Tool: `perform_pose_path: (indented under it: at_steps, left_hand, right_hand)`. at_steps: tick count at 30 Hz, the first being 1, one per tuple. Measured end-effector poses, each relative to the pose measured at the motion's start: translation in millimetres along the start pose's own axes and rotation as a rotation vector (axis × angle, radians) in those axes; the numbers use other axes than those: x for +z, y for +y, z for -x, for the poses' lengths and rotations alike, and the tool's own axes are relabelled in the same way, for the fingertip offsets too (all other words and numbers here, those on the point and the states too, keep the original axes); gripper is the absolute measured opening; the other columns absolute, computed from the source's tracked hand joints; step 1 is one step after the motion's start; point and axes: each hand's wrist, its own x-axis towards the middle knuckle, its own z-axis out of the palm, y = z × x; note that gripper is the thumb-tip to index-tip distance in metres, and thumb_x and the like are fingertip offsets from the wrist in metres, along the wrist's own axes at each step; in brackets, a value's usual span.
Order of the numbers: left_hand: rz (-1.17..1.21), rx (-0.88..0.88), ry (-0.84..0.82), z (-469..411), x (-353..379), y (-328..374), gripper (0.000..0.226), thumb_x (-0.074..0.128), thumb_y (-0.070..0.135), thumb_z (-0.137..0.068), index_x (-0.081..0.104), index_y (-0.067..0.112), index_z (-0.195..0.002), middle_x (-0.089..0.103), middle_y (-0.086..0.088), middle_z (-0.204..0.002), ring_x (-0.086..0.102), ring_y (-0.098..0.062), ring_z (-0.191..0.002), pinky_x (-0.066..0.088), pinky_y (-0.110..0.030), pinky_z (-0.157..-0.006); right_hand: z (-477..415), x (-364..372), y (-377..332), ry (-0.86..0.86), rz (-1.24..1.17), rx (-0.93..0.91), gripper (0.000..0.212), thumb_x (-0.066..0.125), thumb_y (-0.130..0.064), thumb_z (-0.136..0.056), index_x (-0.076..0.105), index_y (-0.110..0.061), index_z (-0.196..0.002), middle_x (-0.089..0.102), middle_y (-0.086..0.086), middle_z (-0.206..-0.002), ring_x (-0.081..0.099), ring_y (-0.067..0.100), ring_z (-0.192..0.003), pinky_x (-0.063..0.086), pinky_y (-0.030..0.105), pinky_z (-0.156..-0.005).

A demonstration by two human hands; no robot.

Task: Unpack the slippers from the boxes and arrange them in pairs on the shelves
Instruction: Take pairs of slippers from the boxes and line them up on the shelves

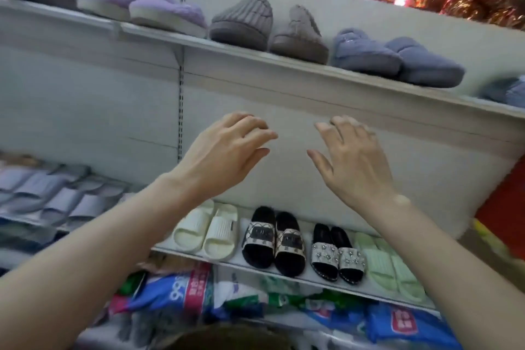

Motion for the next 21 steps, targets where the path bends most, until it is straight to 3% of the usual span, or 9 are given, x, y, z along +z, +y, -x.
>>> perform_pose_path:
  at_steps: [11,17,21]
  left_hand:
    - [0.03,-0.288,-0.16,309.5,-58.8,-103.9,0.024,0.056,0.022,-0.093,0.068,0.013,-0.112,0.065,-0.007,-0.112,0.06,-0.03,-0.097,0.048,-0.042,-0.085]
    - [0.106,-0.603,-0.382,483.3,-93.1,-138.1,0.025,0.053,0.023,-0.094,0.068,0.015,-0.111,0.065,-0.004,-0.112,0.06,-0.026,-0.098,0.046,-0.033,-0.087]
    - [0.116,-0.844,-0.52,567.9,-107.3,-153.6,0.027,0.052,0.024,-0.092,0.067,0.021,-0.115,0.064,0.001,-0.115,0.06,-0.022,-0.104,0.053,-0.036,-0.087]
  right_hand:
    - [85.3,54.9,-310.8,-0.188,-0.351,-0.167,0.044,0.05,-0.039,-0.094,0.062,-0.007,-0.122,0.063,0.017,-0.115,0.059,0.036,-0.109,0.048,0.046,-0.093]
    - [117.5,90.2,-477.3,-0.416,-0.584,-0.261,0.043,0.05,-0.036,-0.092,0.064,-0.006,-0.119,0.064,0.017,-0.113,0.06,0.037,-0.108,0.047,0.044,-0.094]
    - [123.7,111.7,-561.7,-0.593,-0.693,-0.281,0.046,0.044,-0.04,-0.094,0.065,-0.008,-0.12,0.065,0.012,-0.117,0.06,0.031,-0.112,0.049,0.042,-0.095]
